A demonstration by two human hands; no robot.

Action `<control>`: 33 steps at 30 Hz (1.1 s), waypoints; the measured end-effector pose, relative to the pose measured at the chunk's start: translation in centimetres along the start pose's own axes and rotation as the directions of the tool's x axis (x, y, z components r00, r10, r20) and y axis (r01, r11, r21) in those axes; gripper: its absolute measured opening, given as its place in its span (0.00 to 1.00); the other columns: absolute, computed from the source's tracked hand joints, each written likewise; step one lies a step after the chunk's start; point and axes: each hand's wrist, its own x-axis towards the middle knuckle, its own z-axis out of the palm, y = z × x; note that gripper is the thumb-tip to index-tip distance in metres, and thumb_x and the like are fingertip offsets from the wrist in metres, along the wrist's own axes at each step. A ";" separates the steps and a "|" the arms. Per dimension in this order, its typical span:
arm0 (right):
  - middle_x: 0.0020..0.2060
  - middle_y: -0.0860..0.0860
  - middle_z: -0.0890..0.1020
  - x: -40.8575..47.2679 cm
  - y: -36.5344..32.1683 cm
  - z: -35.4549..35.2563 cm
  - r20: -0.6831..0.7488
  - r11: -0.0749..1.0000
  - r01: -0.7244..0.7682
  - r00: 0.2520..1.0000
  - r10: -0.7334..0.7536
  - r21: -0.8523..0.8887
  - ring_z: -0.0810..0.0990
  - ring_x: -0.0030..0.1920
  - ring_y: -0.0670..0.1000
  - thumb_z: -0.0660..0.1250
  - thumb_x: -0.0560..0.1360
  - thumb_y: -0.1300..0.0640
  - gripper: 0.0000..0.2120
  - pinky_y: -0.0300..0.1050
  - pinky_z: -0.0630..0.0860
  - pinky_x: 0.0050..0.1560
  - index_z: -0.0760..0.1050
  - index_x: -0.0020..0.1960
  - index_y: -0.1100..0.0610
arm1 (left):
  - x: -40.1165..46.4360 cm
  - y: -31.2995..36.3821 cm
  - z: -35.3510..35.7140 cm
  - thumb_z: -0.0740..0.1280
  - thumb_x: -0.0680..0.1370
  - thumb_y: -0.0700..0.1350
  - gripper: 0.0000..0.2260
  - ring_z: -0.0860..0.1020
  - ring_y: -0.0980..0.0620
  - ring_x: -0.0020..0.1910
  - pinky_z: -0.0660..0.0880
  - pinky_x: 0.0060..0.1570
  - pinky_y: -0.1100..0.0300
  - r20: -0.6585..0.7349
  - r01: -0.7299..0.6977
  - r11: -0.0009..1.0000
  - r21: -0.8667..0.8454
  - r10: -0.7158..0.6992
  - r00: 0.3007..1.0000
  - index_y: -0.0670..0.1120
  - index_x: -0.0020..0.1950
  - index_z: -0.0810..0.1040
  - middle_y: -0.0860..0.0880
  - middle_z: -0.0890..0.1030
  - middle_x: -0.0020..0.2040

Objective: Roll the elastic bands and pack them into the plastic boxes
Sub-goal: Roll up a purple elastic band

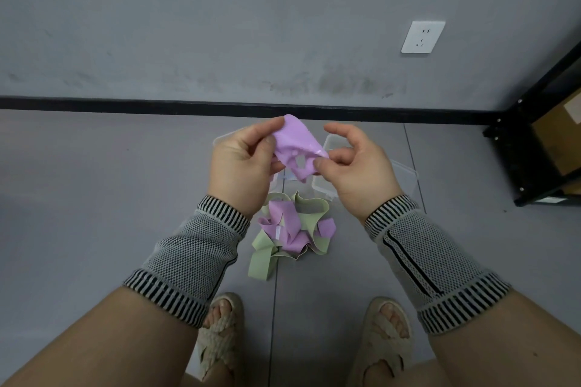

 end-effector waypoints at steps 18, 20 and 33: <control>0.43 0.46 0.80 0.2 -0.1 -0.6 -0.099 0.998 0.068 0.993 -0.069 -0.011 0.79 0.43 0.43 0.68 0.72 0.63 0.17 0.36 0.76 0.47 0.70 0.56 0.48 | -0.1 -0.6 -0.1 0.65 0.77 0.34 0.15 0.81 0.53 0.48 0.78 0.54 0.51 0.018 -0.008 0.999 -0.032 0.008 1.000 0.54 0.55 0.79 0.55 0.84 0.45; 0.45 0.45 0.80 0.2 0.0 -0.7 -0.123 0.998 0.032 0.992 -0.038 -0.049 0.79 0.45 0.43 0.70 0.72 0.57 0.16 0.38 0.76 0.48 0.70 0.57 0.48 | -0.2 -0.4 0.0 0.65 0.77 0.34 0.16 0.81 0.54 0.47 0.78 0.52 0.55 0.023 -0.006 0.999 -0.048 0.007 1.000 0.54 0.56 0.78 0.55 0.84 0.45; 0.39 0.54 0.84 0.0 -0.6 0.3 -0.133 0.933 -0.100 0.979 0.154 0.347 0.85 0.41 0.51 0.66 0.74 0.67 0.14 0.48 0.82 0.45 0.73 0.56 0.53 | -0.3 -0.7 0.2 0.65 0.77 0.35 0.18 0.80 0.52 0.49 0.76 0.57 0.44 0.062 -0.049 0.999 0.005 0.049 0.997 0.57 0.59 0.77 0.58 0.83 0.48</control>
